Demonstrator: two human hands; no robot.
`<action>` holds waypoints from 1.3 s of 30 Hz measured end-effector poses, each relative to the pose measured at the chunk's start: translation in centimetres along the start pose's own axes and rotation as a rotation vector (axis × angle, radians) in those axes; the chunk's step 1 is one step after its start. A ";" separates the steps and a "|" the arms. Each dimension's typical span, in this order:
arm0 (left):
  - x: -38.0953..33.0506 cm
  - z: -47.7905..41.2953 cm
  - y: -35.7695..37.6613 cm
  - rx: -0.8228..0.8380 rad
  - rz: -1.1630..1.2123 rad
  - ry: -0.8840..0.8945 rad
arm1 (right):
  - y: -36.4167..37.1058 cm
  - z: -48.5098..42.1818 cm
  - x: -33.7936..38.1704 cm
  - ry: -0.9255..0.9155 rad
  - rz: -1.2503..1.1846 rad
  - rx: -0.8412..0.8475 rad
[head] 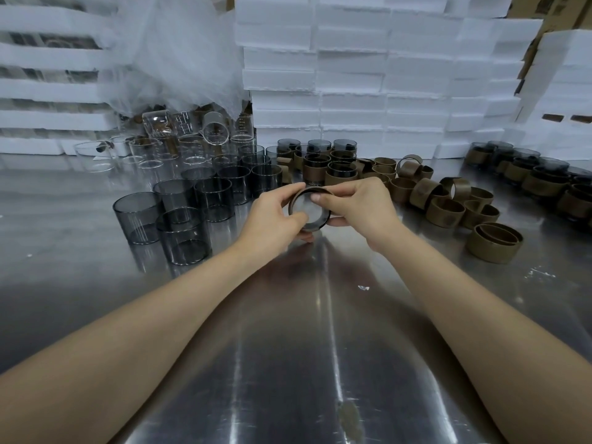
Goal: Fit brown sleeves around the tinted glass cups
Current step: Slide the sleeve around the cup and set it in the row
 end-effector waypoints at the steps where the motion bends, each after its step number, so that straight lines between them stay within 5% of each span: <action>1: 0.0 0.0 0.0 0.001 -0.003 -0.004 | 0.0 0.0 0.0 0.004 -0.001 0.000; 18: -0.8 0.3 -0.5 0.024 0.107 -0.077 | -0.5 -1.0 -1.0 0.020 0.012 -0.073; 25: 0.0 0.1 -0.5 0.067 0.179 -0.113 | 0.6 -0.4 -1.5 0.230 -0.260 0.255; 33: 1.3 0.1 -0.4 0.036 0.230 -0.281 | 1.3 -0.1 -2.0 0.210 -0.351 0.363; 39: 0.7 -0.1 -0.6 0.031 0.151 -0.247 | 2.1 0.2 -1.6 0.203 -0.480 0.470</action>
Point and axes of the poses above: each hand's wrist, its own z-axis away from the middle knuckle, its own y-axis out of the palm, x = y × z, the point moved 3 cm from there along -z, towards the middle knuckle, and after that the axes turned 10 degrees about y, right-handed, at the moved point
